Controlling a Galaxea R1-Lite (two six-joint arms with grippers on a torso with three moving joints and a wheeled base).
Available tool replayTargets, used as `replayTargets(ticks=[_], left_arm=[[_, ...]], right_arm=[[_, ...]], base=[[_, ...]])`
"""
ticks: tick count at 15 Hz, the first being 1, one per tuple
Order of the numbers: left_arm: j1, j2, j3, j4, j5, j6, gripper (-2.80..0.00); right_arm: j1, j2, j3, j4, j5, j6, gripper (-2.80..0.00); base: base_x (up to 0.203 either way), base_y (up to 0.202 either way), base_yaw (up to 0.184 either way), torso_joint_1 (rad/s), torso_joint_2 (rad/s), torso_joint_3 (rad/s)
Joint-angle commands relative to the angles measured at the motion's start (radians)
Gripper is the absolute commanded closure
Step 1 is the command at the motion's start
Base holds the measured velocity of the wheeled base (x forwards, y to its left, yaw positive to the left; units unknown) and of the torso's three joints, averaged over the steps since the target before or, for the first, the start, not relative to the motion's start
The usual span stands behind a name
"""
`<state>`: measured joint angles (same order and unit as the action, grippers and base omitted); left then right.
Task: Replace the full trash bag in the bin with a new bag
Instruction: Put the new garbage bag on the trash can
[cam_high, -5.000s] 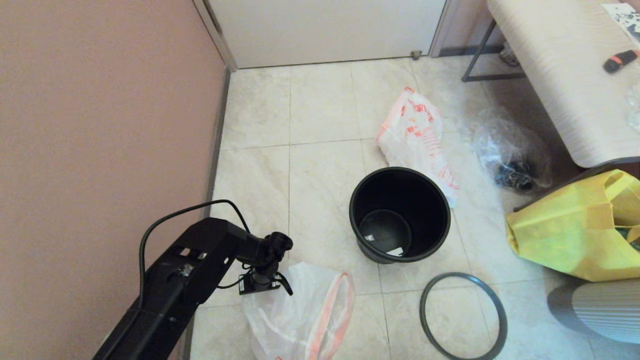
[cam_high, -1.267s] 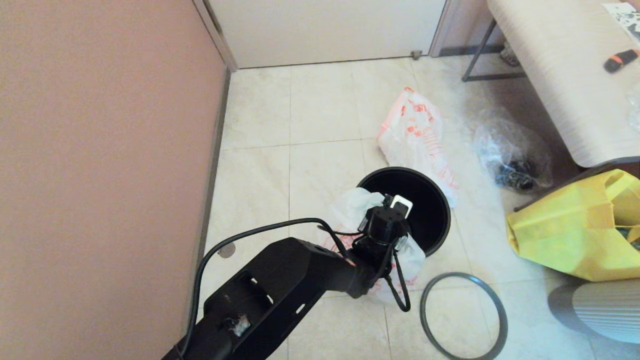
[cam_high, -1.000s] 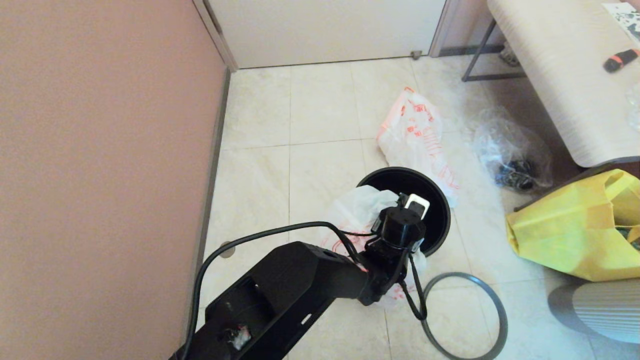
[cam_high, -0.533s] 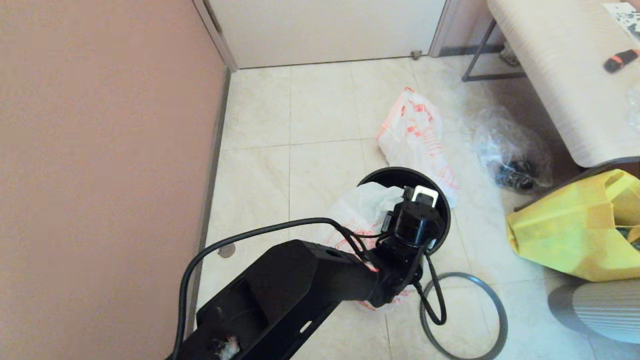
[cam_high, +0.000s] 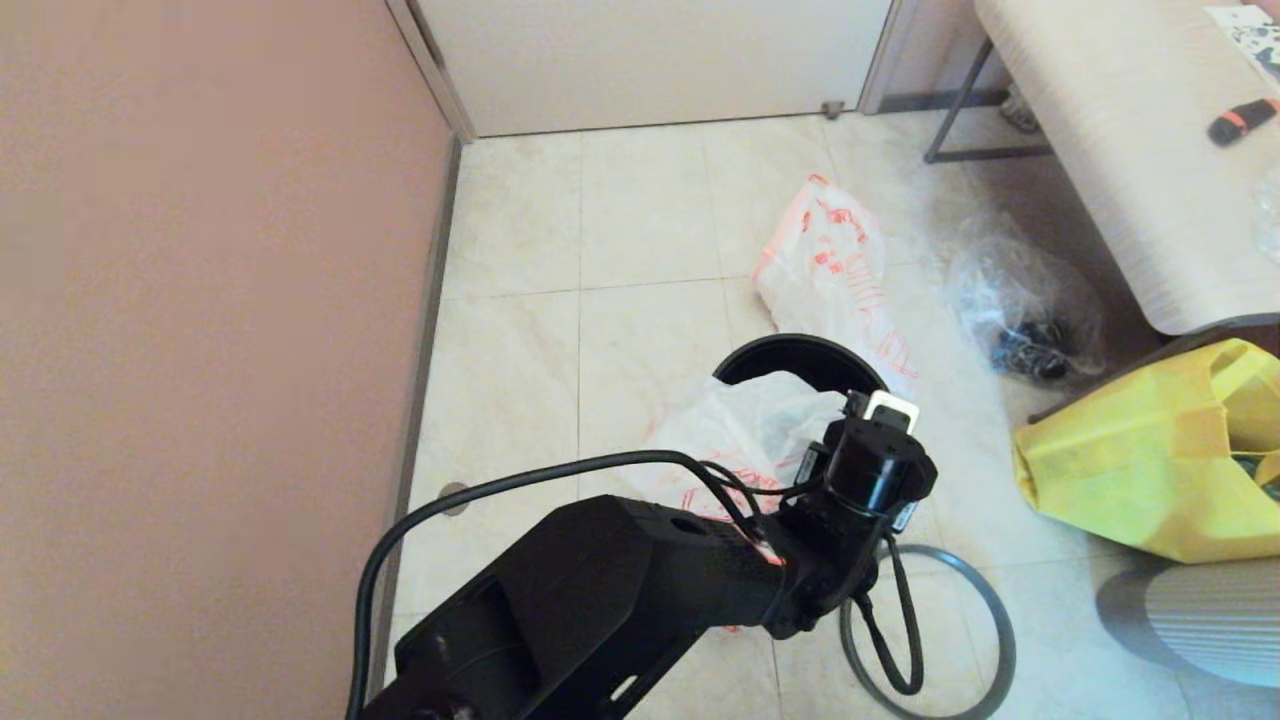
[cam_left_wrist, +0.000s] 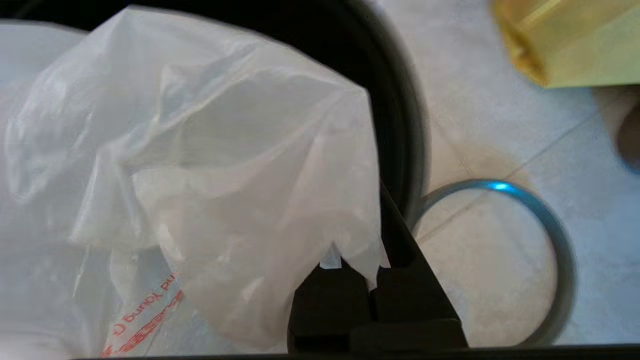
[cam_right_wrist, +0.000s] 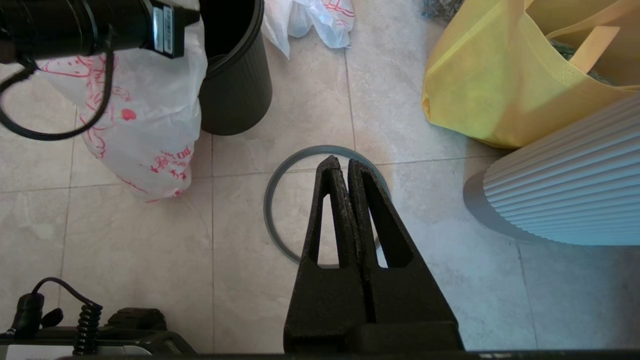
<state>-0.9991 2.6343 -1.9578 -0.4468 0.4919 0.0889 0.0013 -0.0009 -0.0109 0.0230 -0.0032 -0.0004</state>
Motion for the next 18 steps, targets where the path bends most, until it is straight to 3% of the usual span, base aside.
replayTargets(ticks=[1, 3, 5, 8, 11, 13, 14, 18], left_arm=[[0.007, -0.014, 0.000, -0.004, 0.000, -0.001, 0.00], [0.005, -0.047, 0.000, -0.015, -0.002, -0.001, 0.00], [0.008, -0.042, -0.007, -0.002, -0.058, 0.006, 0.00], [0.022, -0.044, -0.009, -0.010, -0.064, 0.008, 0.00], [0.084, -0.024, -0.015, -0.056, -0.071, 0.077, 0.00], [0.090, -0.016, -0.013, -0.059, -0.070, 0.081, 0.00], [0.089, -0.014, -0.013, -0.059, -0.067, 0.083, -2.80], [0.072, -0.020, -0.013, -0.063, -0.065, 0.106, -2.80]], right_arm=[[0.001, 0.001, 0.000, 0.000, 0.000, 0.000, 0.00], [0.000, 0.001, 0.000, 0.000, 0.000, -0.001, 0.00], [0.001, 0.001, 0.000, 0.000, 0.000, 0.000, 0.00], [0.001, 0.001, 0.000, 0.000, 0.000, 0.000, 0.00], [0.001, 0.001, 0.000, 0.000, 0.000, 0.000, 0.00], [0.000, 0.001, 0.000, 0.000, 0.000, -0.001, 0.00], [0.000, 0.001, 0.000, 0.000, 0.000, -0.001, 0.00], [0.000, 0.001, 0.000, 0.000, 0.000, 0.000, 0.00]], base=[[0.000, 0.000, 0.000, 0.000, 0.00, 0.000], [0.000, 0.000, 0.000, 0.000, 0.00, 0.000], [0.000, 0.000, 0.000, 0.000, 0.00, 0.000], [0.000, 0.000, 0.000, 0.000, 0.00, 0.000], [0.000, 0.000, 0.000, 0.000, 0.00, 0.000], [0.000, 0.000, 0.000, 0.000, 0.00, 0.000], [0.000, 0.000, 0.000, 0.000, 0.00, 0.000], [0.000, 0.000, 0.000, 0.000, 0.00, 0.000]])
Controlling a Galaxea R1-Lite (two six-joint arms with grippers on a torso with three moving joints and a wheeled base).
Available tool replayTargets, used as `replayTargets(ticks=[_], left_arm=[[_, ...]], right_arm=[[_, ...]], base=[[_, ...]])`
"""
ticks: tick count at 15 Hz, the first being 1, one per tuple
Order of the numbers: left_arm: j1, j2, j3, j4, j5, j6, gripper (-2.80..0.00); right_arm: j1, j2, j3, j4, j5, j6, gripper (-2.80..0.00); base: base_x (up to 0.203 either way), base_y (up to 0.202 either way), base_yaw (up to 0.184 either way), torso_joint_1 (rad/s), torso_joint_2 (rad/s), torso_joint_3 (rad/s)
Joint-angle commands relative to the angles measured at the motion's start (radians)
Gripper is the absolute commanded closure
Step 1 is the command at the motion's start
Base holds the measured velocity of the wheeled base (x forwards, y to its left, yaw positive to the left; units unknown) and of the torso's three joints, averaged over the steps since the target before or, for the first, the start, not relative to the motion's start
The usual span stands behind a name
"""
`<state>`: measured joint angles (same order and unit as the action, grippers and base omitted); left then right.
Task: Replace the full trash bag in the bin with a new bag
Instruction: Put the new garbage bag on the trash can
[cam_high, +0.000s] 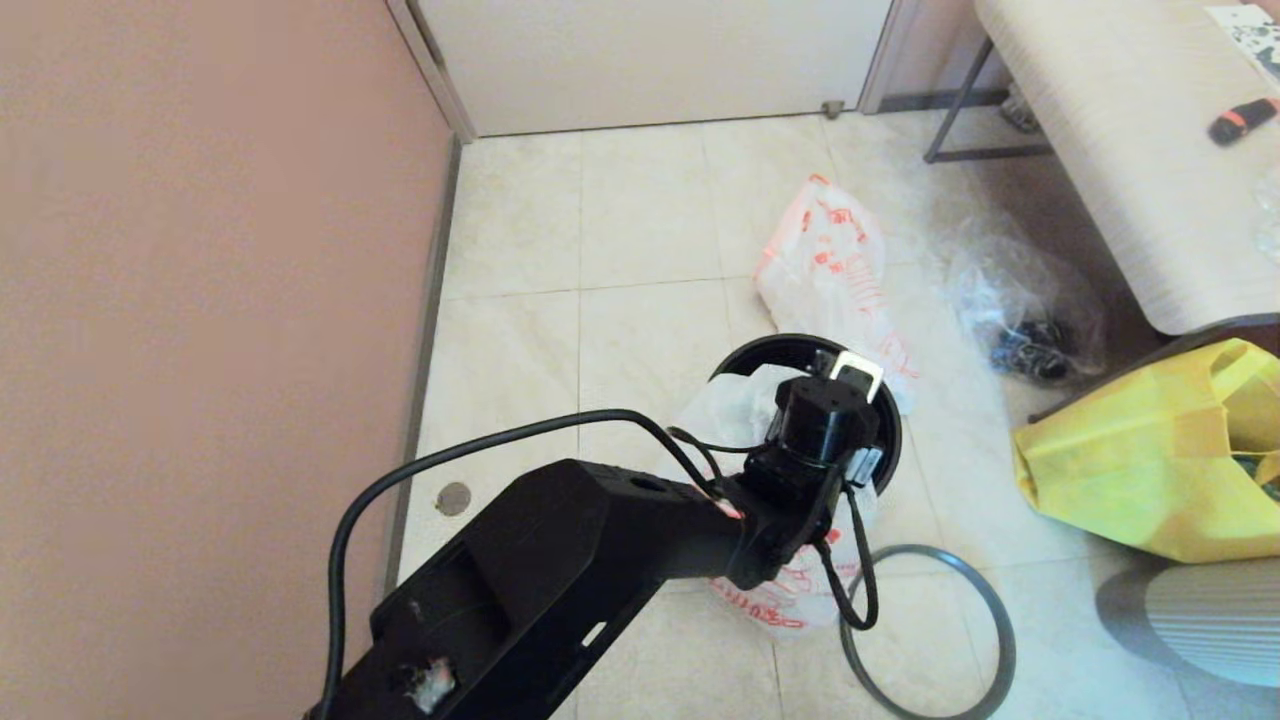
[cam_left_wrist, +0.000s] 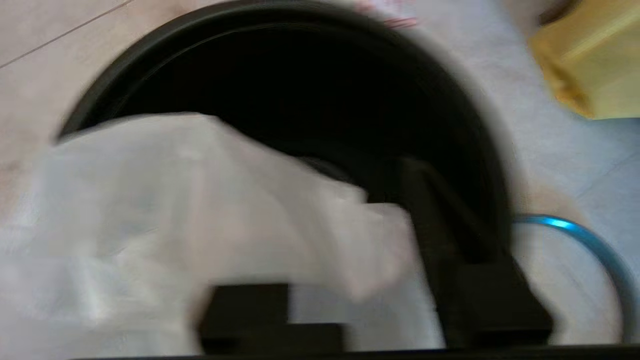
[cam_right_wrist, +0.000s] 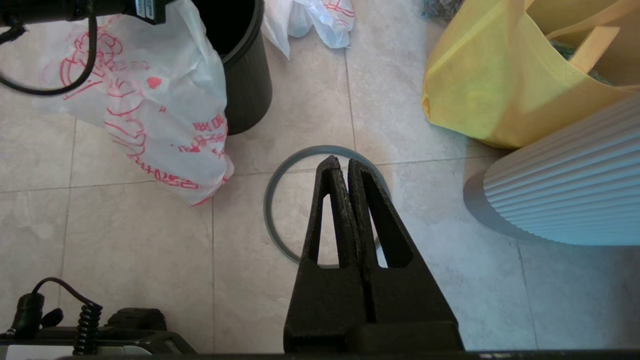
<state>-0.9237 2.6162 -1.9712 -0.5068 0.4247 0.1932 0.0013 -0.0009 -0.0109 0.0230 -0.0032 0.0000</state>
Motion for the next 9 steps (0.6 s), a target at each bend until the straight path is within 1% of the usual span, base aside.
replayTargets(ticks=[1, 2, 4, 6, 7, 8, 9], left_arm=[[-0.008, -0.012, 0.000, -0.007, 0.011, 0.000, -2.80], [-0.014, -0.019, 0.001, -0.011, 0.024, 0.000, -2.80], [-0.037, -0.058, 0.015, -0.013, 0.074, -0.001, -2.80], [-0.051, -0.078, 0.040, 0.007, 0.140, -0.004, -2.80], [-0.054, -0.086, 0.045, 0.017, 0.160, -0.014, -2.80], [-0.057, -0.105, 0.055, 0.030, 0.160, -0.029, -2.80], [-0.066, -0.127, 0.069, 0.085, 0.159, -0.051, -2.80]], right_arm=[[0.000, 0.001, 0.000, 0.000, 0.000, -0.001, 0.00], [0.000, 0.001, 0.000, 0.000, 0.000, -0.001, 0.00], [0.002, 0.001, 0.000, 0.000, 0.000, -0.002, 0.00], [0.000, 0.001, 0.000, 0.000, 0.000, 0.000, 0.00], [0.000, 0.001, 0.000, 0.000, 0.000, 0.000, 0.00], [0.000, 0.001, 0.000, 0.000, 0.000, 0.000, 0.00], [0.000, 0.001, 0.000, 0.000, 0.000, 0.000, 0.00]], base=[[0.000, 0.000, 0.000, 0.000, 0.00, 0.000], [0.000, 0.000, 0.000, 0.000, 0.00, 0.000], [0.000, 0.000, 0.000, 0.000, 0.00, 0.000], [0.000, 0.000, 0.000, 0.000, 0.00, 0.000], [0.000, 0.000, 0.000, 0.000, 0.00, 0.000], [0.000, 0.000, 0.000, 0.000, 0.00, 0.000], [0.000, 0.000, 0.000, 0.000, 0.00, 0.000]])
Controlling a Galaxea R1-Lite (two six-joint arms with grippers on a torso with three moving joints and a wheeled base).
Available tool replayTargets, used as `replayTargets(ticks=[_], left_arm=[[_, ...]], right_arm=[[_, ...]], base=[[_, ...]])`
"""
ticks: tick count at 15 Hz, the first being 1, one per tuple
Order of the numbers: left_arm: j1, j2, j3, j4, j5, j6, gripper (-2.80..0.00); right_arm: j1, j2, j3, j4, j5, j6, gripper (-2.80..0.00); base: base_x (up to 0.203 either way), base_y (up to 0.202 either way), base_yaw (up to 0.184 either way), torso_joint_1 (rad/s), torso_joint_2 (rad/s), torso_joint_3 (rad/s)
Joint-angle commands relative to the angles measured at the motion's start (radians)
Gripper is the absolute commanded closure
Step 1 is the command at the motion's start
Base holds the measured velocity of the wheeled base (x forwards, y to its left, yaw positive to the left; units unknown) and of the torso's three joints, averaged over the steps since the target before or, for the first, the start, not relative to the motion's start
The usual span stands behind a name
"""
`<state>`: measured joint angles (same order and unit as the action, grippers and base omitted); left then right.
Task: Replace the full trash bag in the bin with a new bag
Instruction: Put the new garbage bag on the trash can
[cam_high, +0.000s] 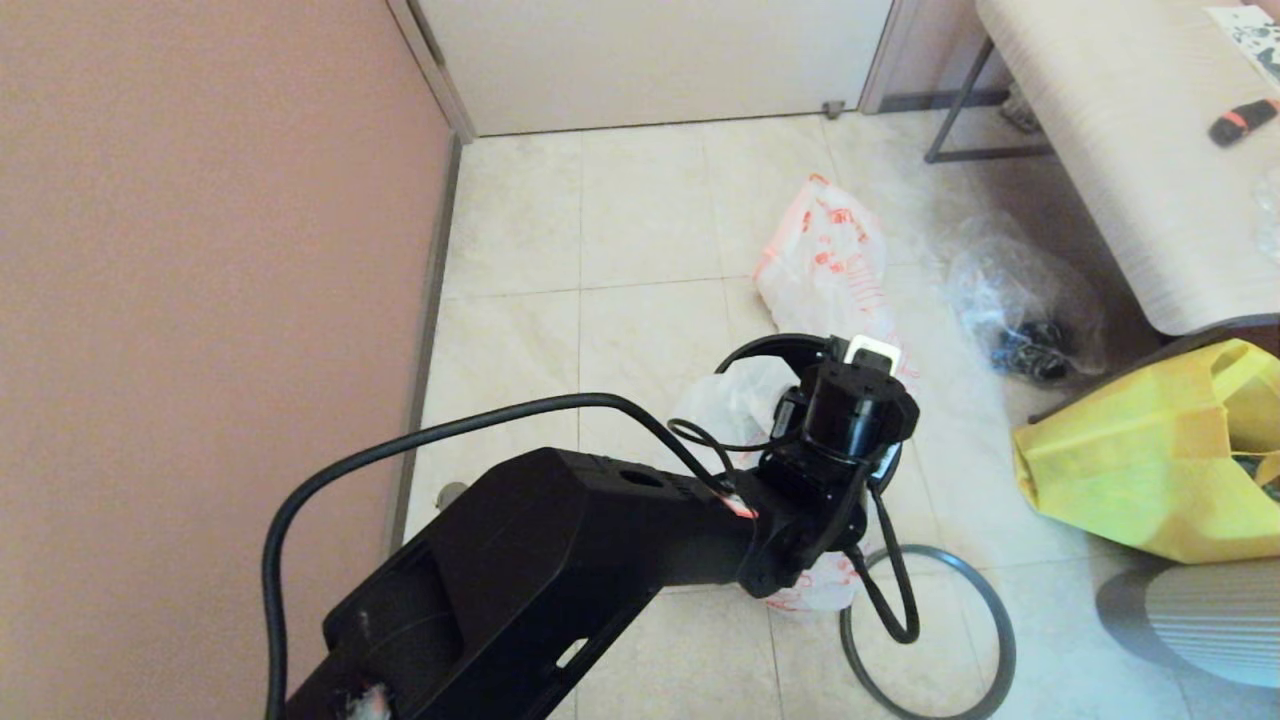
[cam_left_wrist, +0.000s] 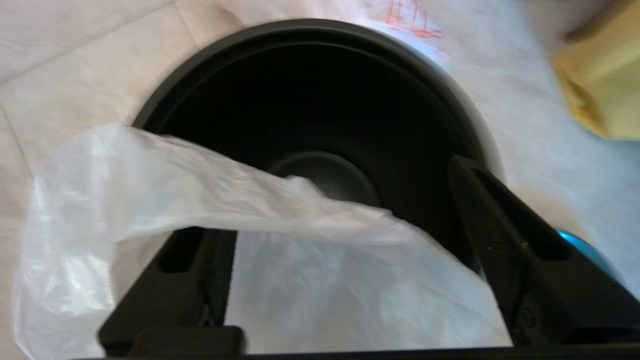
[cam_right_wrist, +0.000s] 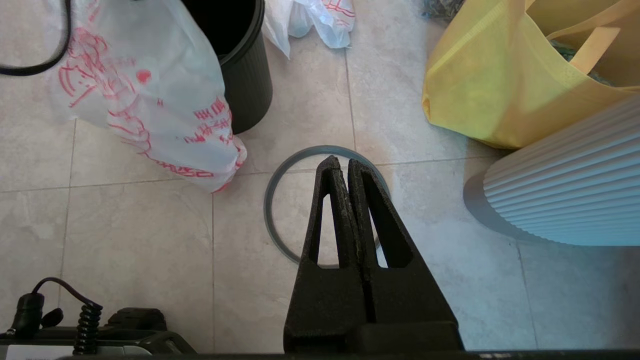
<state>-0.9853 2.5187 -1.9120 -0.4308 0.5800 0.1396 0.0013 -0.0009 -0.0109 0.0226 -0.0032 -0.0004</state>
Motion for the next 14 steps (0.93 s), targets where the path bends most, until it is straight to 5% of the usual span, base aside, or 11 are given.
replayTargets(ticks=[1, 5, 13, 14], left_arm=[[-0.009, -0.041, 0.007, 0.090, 0.001, -0.034, -2.80], [-0.011, -0.090, -0.033, 0.337, -0.085, -0.151, -2.80], [-0.025, -0.253, 0.016, 0.502, -0.166, -0.326, -2.80], [-0.033, -0.299, 0.061, 0.519, -0.166, -0.345, -0.08]], right_arm=[[0.001, 0.001, 0.000, 0.000, 0.000, -0.001, 0.00], [0.000, 0.001, 0.000, 0.000, 0.000, -0.001, 0.00], [0.000, 0.001, 0.000, 0.000, 0.000, -0.001, 0.00], [0.000, 0.001, 0.000, 0.000, 0.000, 0.000, 0.00]], base=[[0.000, 0.000, 0.000, 0.000, 0.00, 0.000], [0.000, 0.000, 0.000, 0.000, 0.00, 0.000], [0.000, 0.000, 0.000, 0.000, 0.00, 0.000], [0.000, 0.000, 0.000, 0.000, 0.00, 0.000]])
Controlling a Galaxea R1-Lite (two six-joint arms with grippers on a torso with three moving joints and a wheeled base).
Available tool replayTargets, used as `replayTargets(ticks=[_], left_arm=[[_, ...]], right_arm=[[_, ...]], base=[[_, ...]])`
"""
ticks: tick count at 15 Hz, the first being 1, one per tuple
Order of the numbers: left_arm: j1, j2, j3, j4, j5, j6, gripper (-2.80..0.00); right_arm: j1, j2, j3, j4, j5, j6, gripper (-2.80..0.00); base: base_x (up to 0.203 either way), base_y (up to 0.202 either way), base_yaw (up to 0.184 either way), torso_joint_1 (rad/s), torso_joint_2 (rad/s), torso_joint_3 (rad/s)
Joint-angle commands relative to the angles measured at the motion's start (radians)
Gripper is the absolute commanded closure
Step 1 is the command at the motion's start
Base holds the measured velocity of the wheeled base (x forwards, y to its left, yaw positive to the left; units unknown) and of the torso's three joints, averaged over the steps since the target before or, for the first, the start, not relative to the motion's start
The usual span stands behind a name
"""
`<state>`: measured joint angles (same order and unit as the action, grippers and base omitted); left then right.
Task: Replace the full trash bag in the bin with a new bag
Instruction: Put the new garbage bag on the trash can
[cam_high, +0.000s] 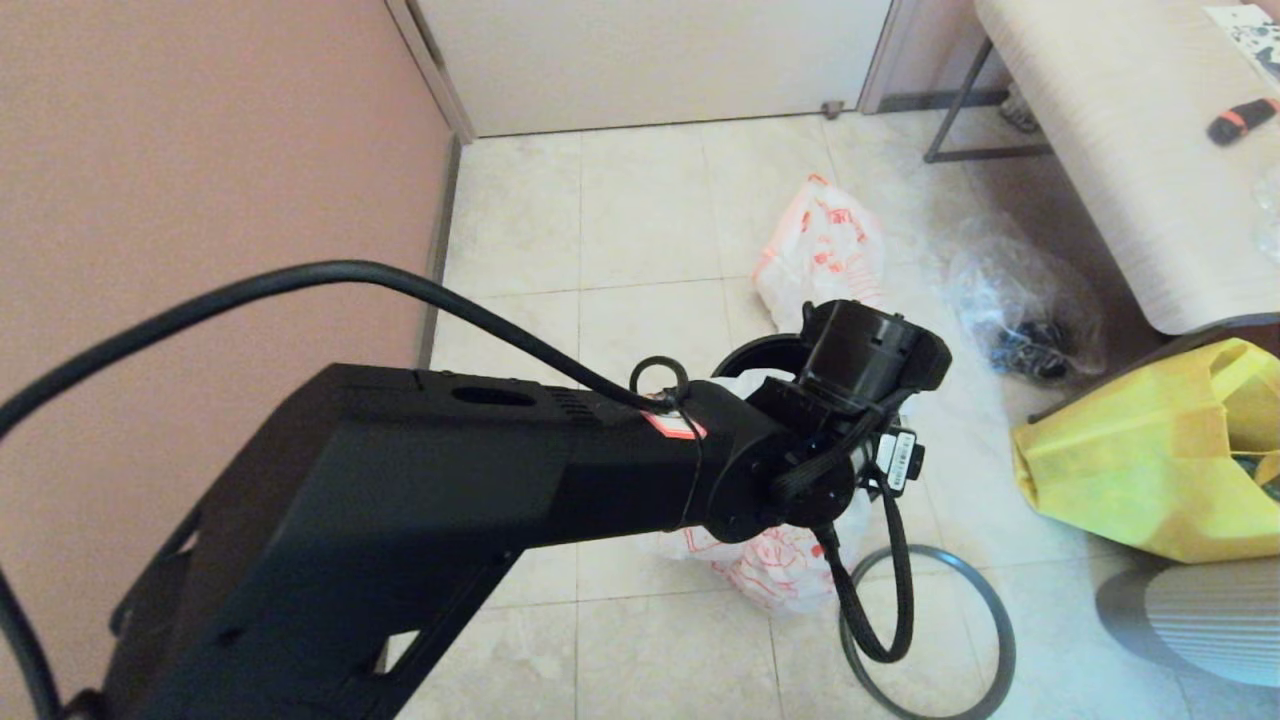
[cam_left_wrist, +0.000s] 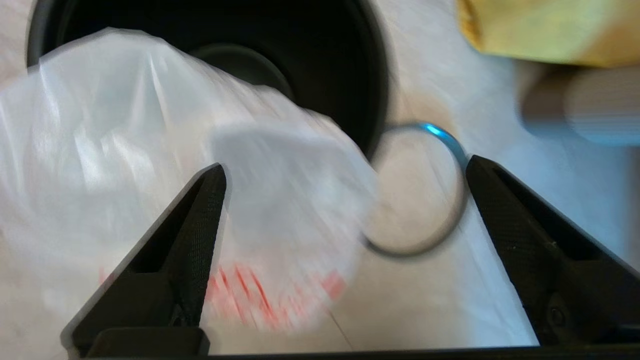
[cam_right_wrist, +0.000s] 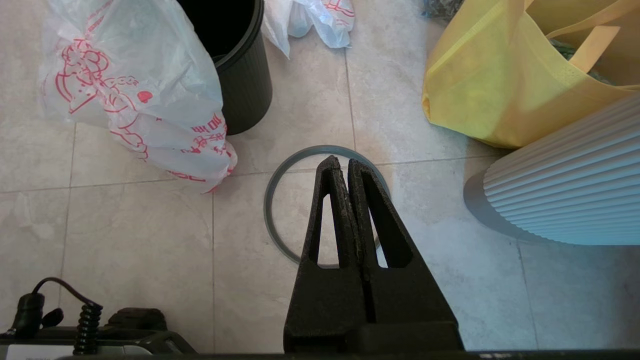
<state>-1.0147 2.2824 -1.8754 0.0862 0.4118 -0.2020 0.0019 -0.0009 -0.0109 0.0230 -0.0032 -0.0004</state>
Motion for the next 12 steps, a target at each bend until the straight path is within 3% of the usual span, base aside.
replayTargets(ticks=[1, 2, 5, 8, 10, 12], left_arm=[[-0.008, -0.105, 0.073, 0.008, 0.003, -0.014, 0.00], [-0.001, -0.142, 0.122, 0.006, 0.013, -0.022, 0.00], [0.118, -0.182, 0.166, -0.020, 0.067, -0.065, 0.00], [0.154, -0.145, 0.194, -0.024, 0.050, -0.086, 0.00], [0.165, -0.062, 0.148, -0.045, 0.047, -0.085, 0.00], [0.181, 0.082, 0.026, -0.108, 0.044, -0.073, 0.00]], right_arm=[[0.001, 0.001, 0.000, 0.000, 0.000, 0.000, 0.00], [0.000, 0.001, 0.000, 0.000, 0.000, -0.001, 0.00], [0.000, 0.001, 0.000, 0.000, 0.000, 0.000, 0.00], [0.000, 0.001, 0.000, 0.000, 0.000, 0.000, 0.00], [0.000, 0.001, 0.000, 0.000, 0.000, 0.000, 0.00], [0.000, 0.001, 0.000, 0.000, 0.000, 0.000, 0.00]], base=[[0.000, 0.000, 0.000, 0.000, 0.00, 0.000], [0.000, 0.000, 0.000, 0.000, 0.00, 0.000], [0.000, 0.000, 0.000, 0.000, 0.00, 0.000], [0.000, 0.000, 0.000, 0.000, 0.00, 0.000], [0.000, 0.000, 0.000, 0.000, 0.00, 0.000], [0.000, 0.000, 0.000, 0.000, 0.00, 0.000]])
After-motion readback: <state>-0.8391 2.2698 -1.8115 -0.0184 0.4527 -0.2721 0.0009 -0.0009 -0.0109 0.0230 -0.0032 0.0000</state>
